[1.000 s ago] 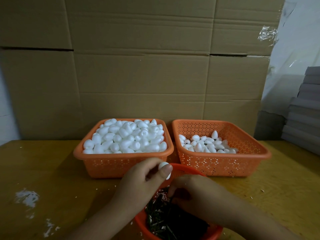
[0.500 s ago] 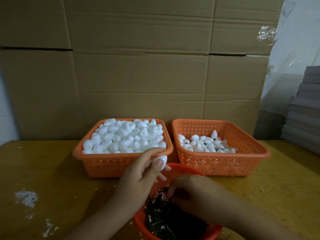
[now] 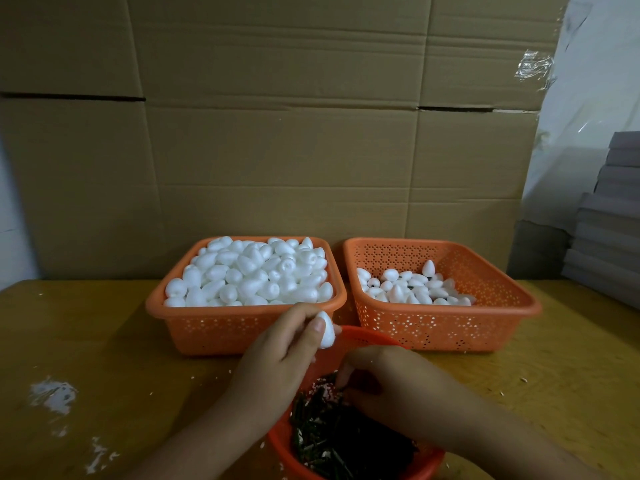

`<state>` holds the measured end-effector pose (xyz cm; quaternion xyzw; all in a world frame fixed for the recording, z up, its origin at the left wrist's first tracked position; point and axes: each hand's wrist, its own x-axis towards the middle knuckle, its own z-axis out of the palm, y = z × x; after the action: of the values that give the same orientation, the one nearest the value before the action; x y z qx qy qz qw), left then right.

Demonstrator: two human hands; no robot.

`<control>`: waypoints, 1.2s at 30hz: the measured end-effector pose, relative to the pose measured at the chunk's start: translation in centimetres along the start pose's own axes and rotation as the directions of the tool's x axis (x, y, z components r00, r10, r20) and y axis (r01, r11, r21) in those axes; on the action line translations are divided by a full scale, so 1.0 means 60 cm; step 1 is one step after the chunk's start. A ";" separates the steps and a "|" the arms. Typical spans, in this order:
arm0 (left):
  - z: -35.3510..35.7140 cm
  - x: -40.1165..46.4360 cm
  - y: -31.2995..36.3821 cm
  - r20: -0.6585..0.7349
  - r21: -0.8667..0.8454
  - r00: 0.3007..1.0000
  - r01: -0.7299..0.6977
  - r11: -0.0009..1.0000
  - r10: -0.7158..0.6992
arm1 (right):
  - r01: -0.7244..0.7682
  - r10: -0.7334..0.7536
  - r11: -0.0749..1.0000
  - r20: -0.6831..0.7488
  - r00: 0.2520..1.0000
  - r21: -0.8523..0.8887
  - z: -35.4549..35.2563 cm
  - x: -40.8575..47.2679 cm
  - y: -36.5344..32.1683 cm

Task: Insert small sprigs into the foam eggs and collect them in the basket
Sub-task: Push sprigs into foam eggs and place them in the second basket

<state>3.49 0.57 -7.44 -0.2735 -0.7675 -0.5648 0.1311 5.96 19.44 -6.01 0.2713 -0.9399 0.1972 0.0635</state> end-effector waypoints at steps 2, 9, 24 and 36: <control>-0.001 -0.001 0.002 -0.016 0.019 1.000 -0.023 1.000 0.023 | -0.018 0.019 0.998 -0.019 1.000 0.054 0.000 0.000 0.000; -0.001 0.000 0.000 -0.032 -0.041 0.998 0.053 0.998 -0.054 | -0.043 0.110 0.968 -0.263 0.958 0.248 -0.005 0.001 -0.003; -0.007 0.003 0.003 -0.034 -0.149 0.993 0.102 0.983 -0.109 | 0.014 0.246 0.855 -0.429 0.869 0.518 -0.006 0.003 -0.003; -0.008 0.005 0.003 -0.029 -0.205 0.989 0.137 0.969 -0.146 | 0.060 0.215 0.847 -0.444 0.870 0.529 -0.010 0.000 -0.007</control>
<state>3.31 0.27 -6.96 -0.2177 -0.7205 -0.6536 0.0788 6.20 19.34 -5.34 0.1801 -0.8130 0.5112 0.2128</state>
